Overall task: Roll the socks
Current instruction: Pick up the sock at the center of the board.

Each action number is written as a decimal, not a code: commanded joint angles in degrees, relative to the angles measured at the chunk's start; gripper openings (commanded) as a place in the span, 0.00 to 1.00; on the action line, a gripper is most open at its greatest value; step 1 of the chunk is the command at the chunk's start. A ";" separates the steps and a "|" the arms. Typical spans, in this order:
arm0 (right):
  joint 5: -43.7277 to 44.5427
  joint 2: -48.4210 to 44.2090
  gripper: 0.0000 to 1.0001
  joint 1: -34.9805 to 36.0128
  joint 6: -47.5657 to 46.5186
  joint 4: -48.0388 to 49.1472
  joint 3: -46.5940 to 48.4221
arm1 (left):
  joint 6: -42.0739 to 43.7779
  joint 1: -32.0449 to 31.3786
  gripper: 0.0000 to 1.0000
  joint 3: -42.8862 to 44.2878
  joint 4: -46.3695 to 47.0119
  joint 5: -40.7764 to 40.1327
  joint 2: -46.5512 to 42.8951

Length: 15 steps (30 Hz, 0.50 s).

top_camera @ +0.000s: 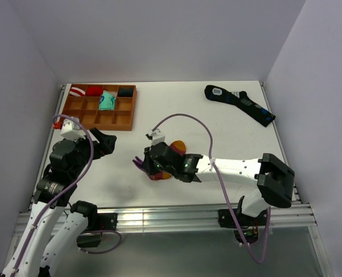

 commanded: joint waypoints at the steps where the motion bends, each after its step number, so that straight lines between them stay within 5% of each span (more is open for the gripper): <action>1: -6.13 -2.68 0.13 -3.22 1.01 3.87 -1.88 | -1.11 -0.03 1.00 0.39 0.48 -1.02 1.53; 15: -22.21 -10.59 0.13 -17.99 4.88 14.08 -12.25 | -9.73 -0.91 0.90 -7.51 9.61 4.35 3.64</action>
